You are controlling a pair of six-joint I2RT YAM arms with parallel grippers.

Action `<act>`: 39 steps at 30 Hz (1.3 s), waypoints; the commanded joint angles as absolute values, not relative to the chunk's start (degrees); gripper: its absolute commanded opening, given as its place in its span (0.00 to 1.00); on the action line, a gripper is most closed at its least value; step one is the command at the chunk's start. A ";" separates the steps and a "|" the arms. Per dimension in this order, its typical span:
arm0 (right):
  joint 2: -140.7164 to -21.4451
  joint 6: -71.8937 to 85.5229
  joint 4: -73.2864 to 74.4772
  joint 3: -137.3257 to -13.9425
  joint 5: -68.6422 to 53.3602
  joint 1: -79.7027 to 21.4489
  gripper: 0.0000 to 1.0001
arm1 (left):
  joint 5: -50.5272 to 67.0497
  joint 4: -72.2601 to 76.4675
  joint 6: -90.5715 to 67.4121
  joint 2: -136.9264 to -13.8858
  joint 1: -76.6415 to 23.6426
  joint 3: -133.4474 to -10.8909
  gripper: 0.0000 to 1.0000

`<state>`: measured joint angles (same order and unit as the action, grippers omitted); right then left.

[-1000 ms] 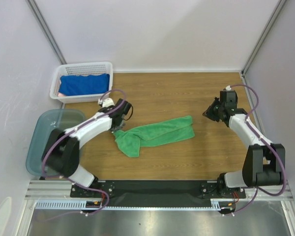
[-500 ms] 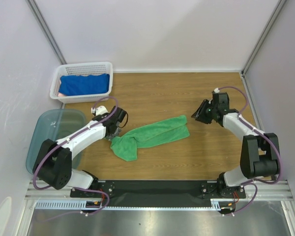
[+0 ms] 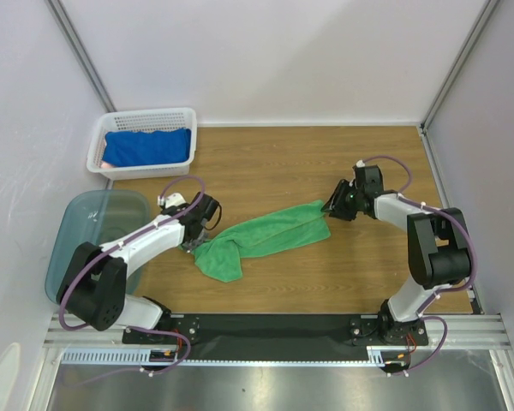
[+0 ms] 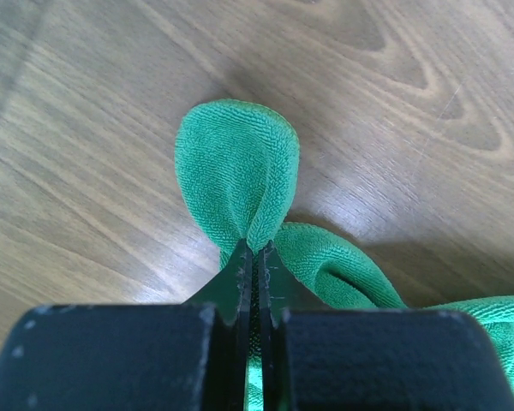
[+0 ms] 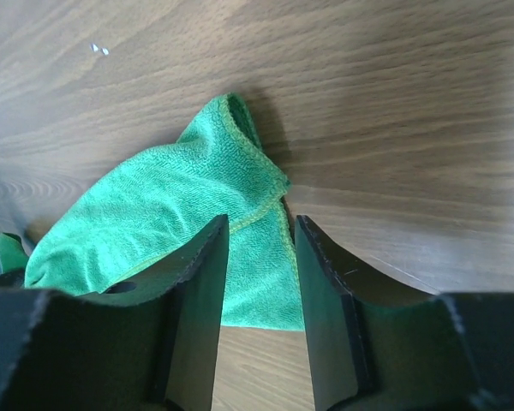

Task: Fold and stack the towels
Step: Flatten out the crumpled towel

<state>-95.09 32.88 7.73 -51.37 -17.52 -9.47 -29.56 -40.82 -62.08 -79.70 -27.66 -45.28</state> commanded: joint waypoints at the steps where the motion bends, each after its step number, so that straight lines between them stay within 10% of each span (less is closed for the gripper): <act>1: -95.97 33.40 4.22 -51.77 -18.02 -10.63 0.43 | -29.18 -39.38 -62.58 -78.05 -26.98 -44.65 0.00; 12: -99.40 34.54 2.29 -52.12 -16.79 -11.60 0.41 | -29.09 -39.55 -61.70 -77.61 -26.81 -44.30 0.00; 22: -97.39 34.81 3.51 -52.91 -13.45 -11.69 0.00 | -29.35 -40.25 -62.05 -76.47 -26.54 -43.51 0.03; 39: -85.70 33.58 9.84 -52.82 -7.82 -10.29 0.00 | -31.55 -43.50 -66.62 -66.97 -26.02 -42.54 0.56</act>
<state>-89.01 34.72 7.77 -51.46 -10.41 -11.11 -29.80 -42.76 -64.45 -68.66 -26.87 -42.85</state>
